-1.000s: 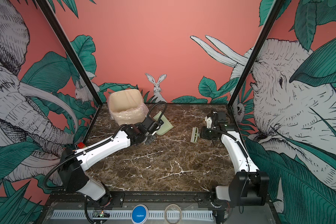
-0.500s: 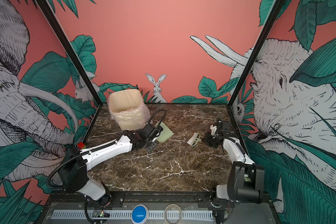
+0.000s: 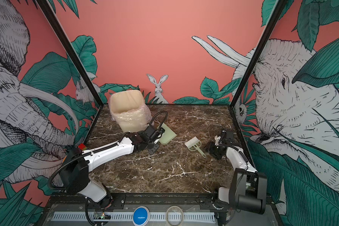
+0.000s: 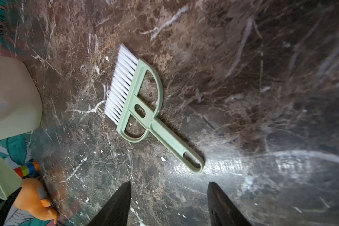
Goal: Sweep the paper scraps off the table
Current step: 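Lower the dustpan with the left while the right gripper sets the brush down, then release the dustpan on the table with the left gripper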
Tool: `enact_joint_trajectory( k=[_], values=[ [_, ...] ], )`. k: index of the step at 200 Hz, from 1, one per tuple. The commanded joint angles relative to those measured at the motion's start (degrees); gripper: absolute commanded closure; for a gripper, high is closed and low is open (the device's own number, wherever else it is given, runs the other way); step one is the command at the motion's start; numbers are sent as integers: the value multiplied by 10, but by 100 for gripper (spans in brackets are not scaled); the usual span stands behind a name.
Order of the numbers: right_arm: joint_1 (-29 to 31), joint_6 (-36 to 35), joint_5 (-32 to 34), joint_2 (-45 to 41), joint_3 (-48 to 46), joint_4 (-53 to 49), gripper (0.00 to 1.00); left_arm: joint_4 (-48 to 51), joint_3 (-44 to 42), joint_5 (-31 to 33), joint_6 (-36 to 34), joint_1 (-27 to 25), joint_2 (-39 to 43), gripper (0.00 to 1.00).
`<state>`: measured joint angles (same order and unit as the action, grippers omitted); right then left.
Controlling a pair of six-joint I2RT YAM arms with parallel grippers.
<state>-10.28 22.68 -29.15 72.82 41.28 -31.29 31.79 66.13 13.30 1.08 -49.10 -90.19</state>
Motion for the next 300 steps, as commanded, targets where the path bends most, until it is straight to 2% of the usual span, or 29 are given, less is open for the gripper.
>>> enact_joint_trajectory(
  k=[1, 59, 110, 152, 174, 208, 229, 250, 277, 300],
  values=[
    [-3, -14, 33, -30, 4, -32, 34, -24, -16, -19, 23, -2, -5, 85],
    [-3, -31, 40, -74, 5, -71, 31, -116, -53, -83, 64, -2, -55, 85],
    [-2, -37, 39, -98, 1, -85, 30, -149, -61, -102, 83, -2, -103, 84],
    [-2, -38, 37, -97, 6, -81, 30, -147, -67, -101, 91, -2, -120, 79],
    [-2, -38, 37, -95, 7, -77, 29, -146, -73, -98, 97, -2, -113, 70],
    [-2, -51, 41, -82, 21, -64, 28, -151, -93, -83, 100, -3, -75, 47],
    [2, -59, 57, -74, 36, -34, 27, -159, -114, -59, 92, -4, -28, 40],
    [21, -68, 87, -64, 52, 3, 25, -162, -135, -23, 74, -4, 32, 28],
    [73, -97, 159, -47, 75, 40, 19, -163, -163, 39, 35, -1, 109, 11],
    [112, -128, 217, -24, 87, 73, 15, -167, -192, 63, 11, 34, 167, 1]
  ],
)
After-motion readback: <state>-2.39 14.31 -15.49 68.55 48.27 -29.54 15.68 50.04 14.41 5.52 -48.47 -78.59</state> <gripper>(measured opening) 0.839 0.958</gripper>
